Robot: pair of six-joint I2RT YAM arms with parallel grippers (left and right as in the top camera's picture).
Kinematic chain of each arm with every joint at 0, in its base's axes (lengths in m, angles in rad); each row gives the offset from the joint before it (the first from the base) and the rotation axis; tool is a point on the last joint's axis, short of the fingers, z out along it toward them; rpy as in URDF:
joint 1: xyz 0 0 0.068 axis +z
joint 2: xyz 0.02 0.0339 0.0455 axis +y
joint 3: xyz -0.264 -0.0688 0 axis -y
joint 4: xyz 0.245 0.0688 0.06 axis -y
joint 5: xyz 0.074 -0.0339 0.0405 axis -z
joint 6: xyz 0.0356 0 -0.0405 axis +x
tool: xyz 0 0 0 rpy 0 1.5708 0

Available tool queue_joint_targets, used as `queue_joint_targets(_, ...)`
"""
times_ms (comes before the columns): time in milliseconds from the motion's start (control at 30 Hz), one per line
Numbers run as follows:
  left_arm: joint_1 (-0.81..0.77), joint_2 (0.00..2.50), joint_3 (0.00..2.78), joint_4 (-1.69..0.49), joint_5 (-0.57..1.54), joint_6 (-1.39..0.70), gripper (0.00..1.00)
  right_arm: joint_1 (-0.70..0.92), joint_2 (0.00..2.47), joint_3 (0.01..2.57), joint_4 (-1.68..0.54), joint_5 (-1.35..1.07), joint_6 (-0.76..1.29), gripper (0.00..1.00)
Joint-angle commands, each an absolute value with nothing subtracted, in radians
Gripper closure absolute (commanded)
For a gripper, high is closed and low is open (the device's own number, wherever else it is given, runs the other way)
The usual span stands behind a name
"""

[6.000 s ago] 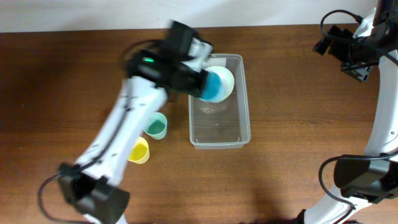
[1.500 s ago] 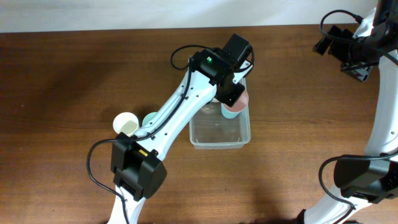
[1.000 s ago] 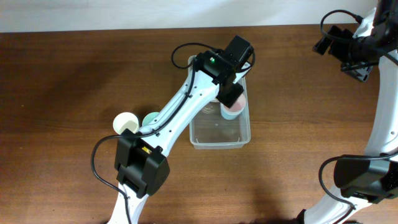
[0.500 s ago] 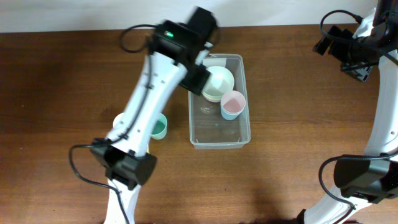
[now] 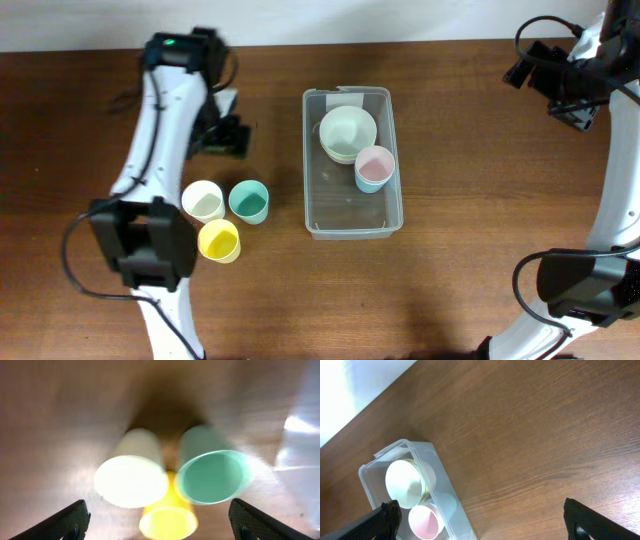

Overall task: Pack container
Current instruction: 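Move left gripper to the white cup and grasp it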

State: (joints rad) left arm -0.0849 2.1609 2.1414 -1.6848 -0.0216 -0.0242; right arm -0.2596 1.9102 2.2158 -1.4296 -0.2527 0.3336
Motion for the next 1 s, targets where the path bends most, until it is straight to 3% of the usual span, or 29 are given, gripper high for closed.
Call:
queue_joint_targets(0, -0.006, 2.096, 2.074, -1.688, -0.003, -0.050, 0.09, -0.262, 1.910, 2.223, -1.429, -0.250, 0.334, 0.01)
queue_joint_targets(167, 0.097, 2.096, 1.996, -1.638, 0.002, -0.064, 0.11, -0.262, 1.910, 2.223, -1.429, -0.250, 0.334, 0.01)
queue_joint_targets(333, 0.141, 2.096, 1.921, -1.543, 0.049, -0.062, 0.45, -0.262, 1.910, 2.223, -1.429, -0.250, 0.334, 0.01)
queue_joint_targets(733, 0.134, 2.096, 1.726, -1.409, 0.049, -0.060, 0.51, -0.262, 1.910, 2.223, -1.429, -0.250, 0.334, 0.01)
queue_joint_targets(833, 0.134, 2.096, 1.692, -1.380, 0.049, -0.060, 0.62, -0.262, 1.910, 2.223, -1.430, -0.250, 0.334, 0.01)
queue_joint_targets(967, 0.133, 2.093, 1.684, -1.352, 0.049, -0.060, 0.90, -0.262, 1.910, 2.223, -1.429, -0.250, 0.334, 0.01)
